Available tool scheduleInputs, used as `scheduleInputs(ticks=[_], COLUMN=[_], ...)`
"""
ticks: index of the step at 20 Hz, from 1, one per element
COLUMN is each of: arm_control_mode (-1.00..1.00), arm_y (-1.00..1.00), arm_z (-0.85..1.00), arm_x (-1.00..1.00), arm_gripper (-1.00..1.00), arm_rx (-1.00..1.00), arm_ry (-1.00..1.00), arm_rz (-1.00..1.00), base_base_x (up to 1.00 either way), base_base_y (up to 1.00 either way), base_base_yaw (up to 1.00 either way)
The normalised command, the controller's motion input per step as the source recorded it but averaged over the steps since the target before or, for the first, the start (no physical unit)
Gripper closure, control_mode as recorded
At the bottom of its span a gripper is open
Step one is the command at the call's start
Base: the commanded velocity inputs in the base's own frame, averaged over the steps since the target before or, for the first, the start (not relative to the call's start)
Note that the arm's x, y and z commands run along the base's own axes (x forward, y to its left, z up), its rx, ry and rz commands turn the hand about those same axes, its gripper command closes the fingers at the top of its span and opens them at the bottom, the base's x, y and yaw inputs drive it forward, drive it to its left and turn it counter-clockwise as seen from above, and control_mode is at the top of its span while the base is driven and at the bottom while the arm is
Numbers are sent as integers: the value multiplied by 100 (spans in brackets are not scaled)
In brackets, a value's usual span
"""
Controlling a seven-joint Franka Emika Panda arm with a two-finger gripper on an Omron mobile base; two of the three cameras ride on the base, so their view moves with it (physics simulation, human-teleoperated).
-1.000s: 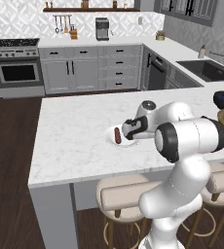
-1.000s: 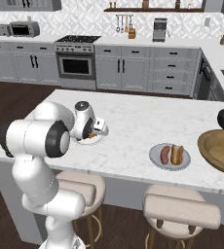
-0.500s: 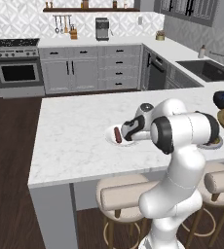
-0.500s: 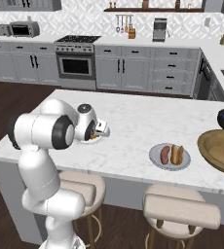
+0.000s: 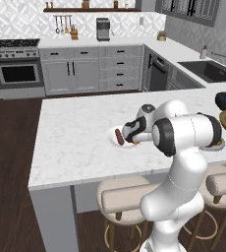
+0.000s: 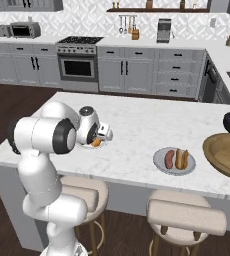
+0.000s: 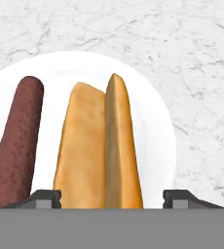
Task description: Place one bun and one sausage from the bowl on each plate.
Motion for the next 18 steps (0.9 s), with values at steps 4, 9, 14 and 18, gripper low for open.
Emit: scheduleInputs(ticks=[4,9,14,18], arm_control_mode=[-100,-100,-100,-100], arm_y=[0,0,0,0], arm_z=[63,100,100,96], arm_x=[-79,-77,-64,-100], arm_gripper=[-100,-100,-100,-100], arm_rx=[0,0,0,0], arm_ry=[0,3,13,12], arm_rz=[0,0,0,0], base_base_x=[0,0,0,0], base_base_y=[0,0,0,0], base_base_yaw=[0,0,0,0])
